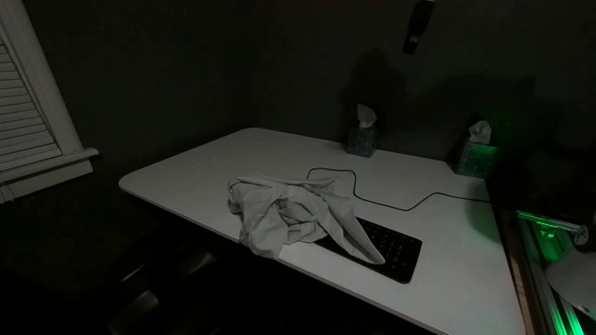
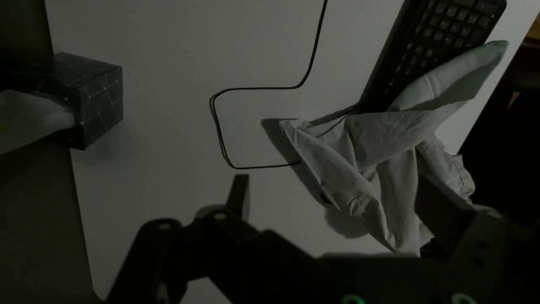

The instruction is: Move the white cloth to the right

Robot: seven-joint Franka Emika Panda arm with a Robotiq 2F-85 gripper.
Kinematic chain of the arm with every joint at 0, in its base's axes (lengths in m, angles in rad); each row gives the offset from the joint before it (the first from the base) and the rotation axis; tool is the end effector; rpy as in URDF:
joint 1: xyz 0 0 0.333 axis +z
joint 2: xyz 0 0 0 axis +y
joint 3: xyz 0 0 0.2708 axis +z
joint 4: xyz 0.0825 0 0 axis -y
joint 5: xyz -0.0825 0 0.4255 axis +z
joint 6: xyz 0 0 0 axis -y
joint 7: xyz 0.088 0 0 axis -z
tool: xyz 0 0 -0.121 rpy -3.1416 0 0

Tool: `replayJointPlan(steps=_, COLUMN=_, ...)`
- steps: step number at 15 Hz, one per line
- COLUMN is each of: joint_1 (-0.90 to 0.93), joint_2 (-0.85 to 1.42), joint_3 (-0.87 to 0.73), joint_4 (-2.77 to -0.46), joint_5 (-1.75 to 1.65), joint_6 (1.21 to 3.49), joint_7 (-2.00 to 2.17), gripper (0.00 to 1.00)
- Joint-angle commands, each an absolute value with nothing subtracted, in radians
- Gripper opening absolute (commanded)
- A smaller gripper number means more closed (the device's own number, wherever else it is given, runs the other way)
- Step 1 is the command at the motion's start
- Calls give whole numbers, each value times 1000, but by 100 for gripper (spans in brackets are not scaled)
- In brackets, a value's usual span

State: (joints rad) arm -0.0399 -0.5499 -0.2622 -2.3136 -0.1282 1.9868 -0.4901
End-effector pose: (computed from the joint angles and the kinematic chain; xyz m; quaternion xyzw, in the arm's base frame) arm 0.4525 -0.1562 0.4983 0.9867 0.1243 0.0996 0.0324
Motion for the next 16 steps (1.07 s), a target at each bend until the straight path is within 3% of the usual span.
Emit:
replayJointPlan(steps=1, joint_1=-27, joint_2=-539, joint_3=-269, joint_4=-2315, joint_5=-90, joint_6=1996, joint_7=-525, gripper=100)
replayJointPlan(steps=7, joint_1=57, joint_2=-463, joint_3=-254, joint_4=-2400, joint_5=65, joint_6=2055, joint_7=-587, gripper=100)
replayJointPlan(steps=16, joint_1=96, joint_2=-117, joint_3=-246, joint_4=-2366, joint_5=193, joint_6=2416, joint_7=-924, gripper=100)
